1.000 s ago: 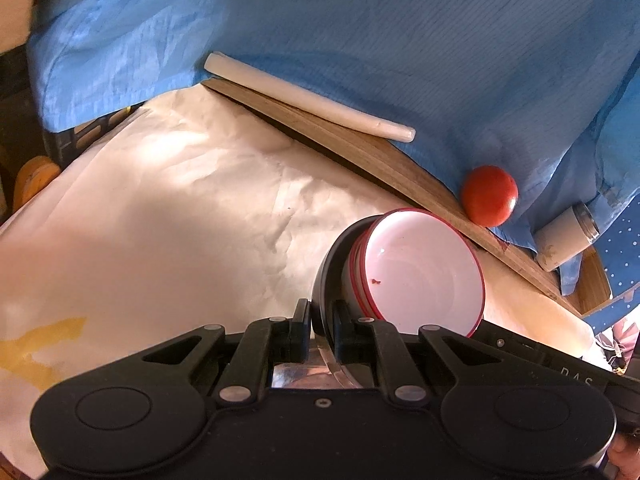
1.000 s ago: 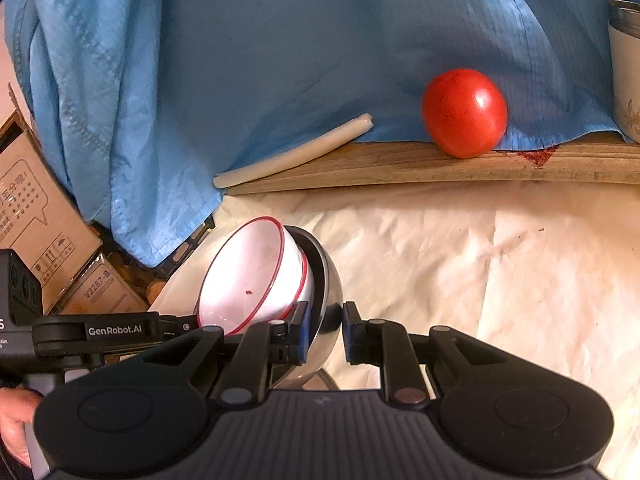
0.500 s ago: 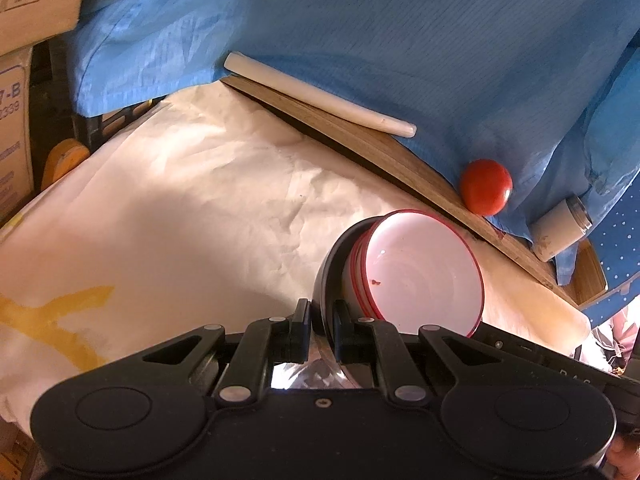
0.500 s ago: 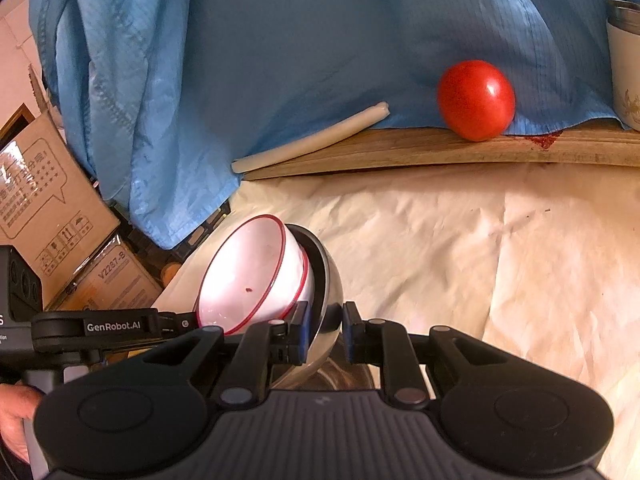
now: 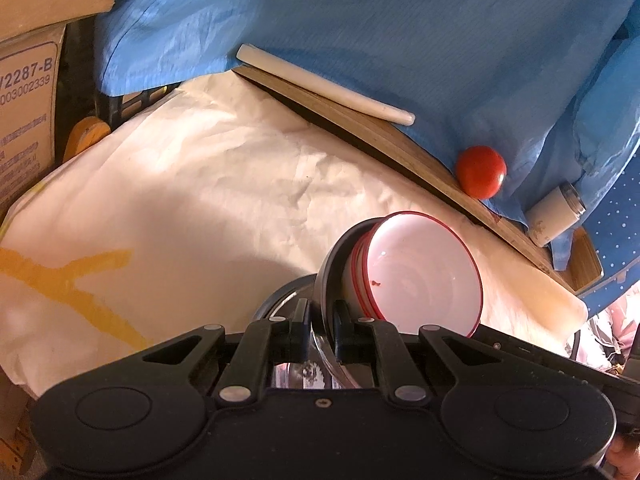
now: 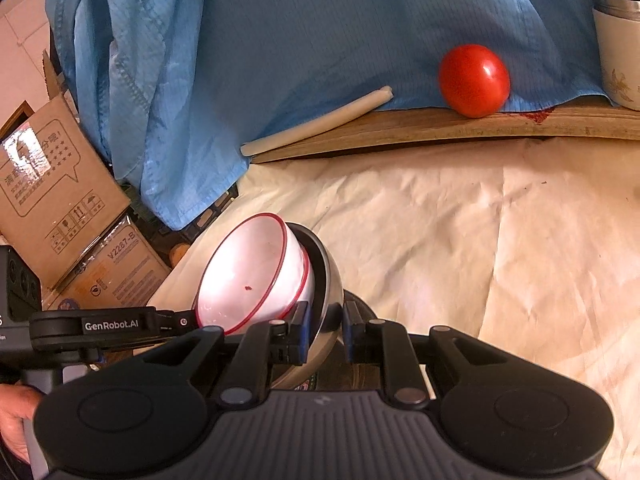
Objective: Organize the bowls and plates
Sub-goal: 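Carry the steel bowl with both grippers over the plate stack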
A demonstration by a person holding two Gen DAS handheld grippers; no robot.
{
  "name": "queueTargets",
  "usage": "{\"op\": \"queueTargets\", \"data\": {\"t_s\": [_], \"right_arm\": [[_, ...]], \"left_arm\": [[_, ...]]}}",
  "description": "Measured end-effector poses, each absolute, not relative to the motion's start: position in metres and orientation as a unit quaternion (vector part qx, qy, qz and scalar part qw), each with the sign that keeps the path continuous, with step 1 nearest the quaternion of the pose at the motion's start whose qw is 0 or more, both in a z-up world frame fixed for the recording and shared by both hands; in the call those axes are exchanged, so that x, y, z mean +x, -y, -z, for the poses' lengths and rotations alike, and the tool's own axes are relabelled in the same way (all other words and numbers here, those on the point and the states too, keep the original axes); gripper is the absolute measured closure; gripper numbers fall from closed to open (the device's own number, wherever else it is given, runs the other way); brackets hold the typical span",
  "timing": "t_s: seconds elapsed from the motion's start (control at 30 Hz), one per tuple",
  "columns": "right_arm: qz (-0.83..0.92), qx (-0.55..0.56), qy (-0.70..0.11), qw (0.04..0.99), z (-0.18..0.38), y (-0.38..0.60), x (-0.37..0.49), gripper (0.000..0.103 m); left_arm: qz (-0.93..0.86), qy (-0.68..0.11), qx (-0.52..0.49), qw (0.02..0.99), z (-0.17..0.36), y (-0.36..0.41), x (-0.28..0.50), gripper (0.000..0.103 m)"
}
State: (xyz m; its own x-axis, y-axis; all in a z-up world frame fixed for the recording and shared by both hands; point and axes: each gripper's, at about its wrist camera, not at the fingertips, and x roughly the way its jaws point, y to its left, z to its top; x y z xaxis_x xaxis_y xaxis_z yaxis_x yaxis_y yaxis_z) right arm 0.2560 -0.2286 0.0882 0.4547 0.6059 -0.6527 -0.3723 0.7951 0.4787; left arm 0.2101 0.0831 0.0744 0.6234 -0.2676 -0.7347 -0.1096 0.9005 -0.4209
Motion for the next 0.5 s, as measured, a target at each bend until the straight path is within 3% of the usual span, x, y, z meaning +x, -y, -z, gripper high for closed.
{"op": "queueTargets", "data": {"t_s": [0.5], "right_arm": [[-0.29, 0.137, -0.437, 0.84, -0.085, 0.23, 0.236, 0.084]], "left_arm": [[0.045, -0.436, -0.213, 0.873, -0.071, -0.081, 0.192, 0.092]]}}
